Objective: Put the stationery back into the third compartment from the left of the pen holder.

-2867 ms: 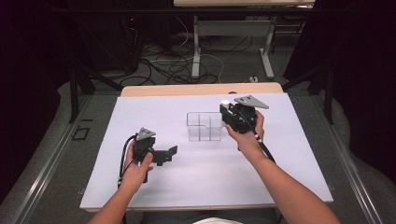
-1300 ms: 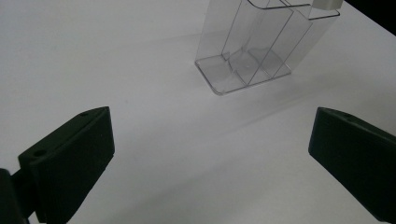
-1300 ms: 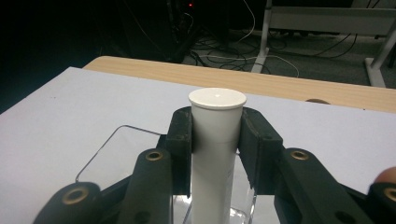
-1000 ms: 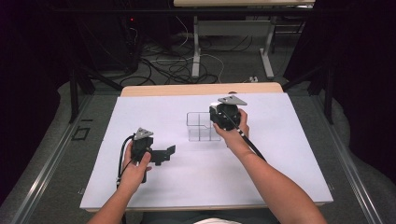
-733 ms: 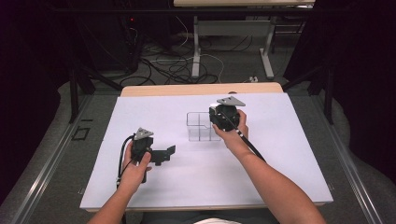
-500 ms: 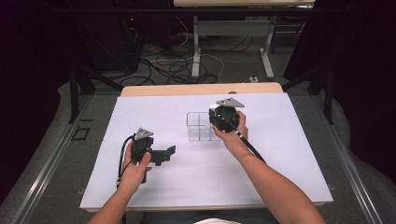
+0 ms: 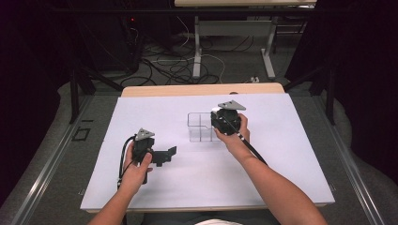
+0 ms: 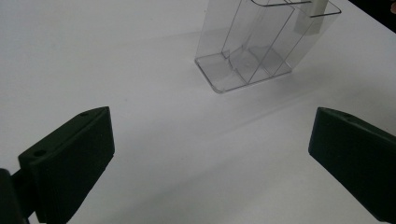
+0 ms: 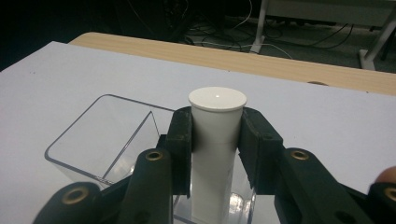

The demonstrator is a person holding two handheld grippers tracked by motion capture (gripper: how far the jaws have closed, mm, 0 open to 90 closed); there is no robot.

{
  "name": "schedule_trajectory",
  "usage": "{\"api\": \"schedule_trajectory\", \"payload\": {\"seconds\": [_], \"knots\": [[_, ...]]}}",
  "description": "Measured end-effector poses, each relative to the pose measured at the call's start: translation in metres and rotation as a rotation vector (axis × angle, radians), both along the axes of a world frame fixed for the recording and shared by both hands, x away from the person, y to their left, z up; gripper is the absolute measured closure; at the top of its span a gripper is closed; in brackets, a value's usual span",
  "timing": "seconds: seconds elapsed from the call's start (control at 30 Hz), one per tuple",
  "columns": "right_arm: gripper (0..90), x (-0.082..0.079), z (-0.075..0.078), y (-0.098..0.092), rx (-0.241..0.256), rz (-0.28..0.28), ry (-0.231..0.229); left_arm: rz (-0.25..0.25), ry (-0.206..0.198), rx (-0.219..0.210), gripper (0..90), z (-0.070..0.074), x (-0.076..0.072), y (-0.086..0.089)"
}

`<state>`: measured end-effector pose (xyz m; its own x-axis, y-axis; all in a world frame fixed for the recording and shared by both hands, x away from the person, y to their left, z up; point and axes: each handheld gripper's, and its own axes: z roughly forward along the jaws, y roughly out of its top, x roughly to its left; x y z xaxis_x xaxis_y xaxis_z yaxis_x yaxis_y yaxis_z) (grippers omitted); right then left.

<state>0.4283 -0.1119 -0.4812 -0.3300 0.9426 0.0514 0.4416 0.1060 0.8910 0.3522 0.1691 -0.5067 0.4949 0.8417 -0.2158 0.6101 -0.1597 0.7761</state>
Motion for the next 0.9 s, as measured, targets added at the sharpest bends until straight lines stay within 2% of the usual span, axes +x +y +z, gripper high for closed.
{"api": "schedule_trajectory", "payload": {"seconds": [0.37,0.67,0.9], "knots": [[66.2,-0.001,-0.003,0.001,-0.003,0.002,0.017,0.004,0.000,-0.003,0.3,0.000,0.000,0.001],[50.0,-0.006,0.008,-0.007,0.052,0.037,0.014,0.004,-0.001,0.003,0.3,0.001,0.000,0.002],[41.4,-0.018,0.016,-0.015,0.065,0.076,0.012,0.012,-0.004,-0.002,0.3,0.001,0.000,0.003]]}}
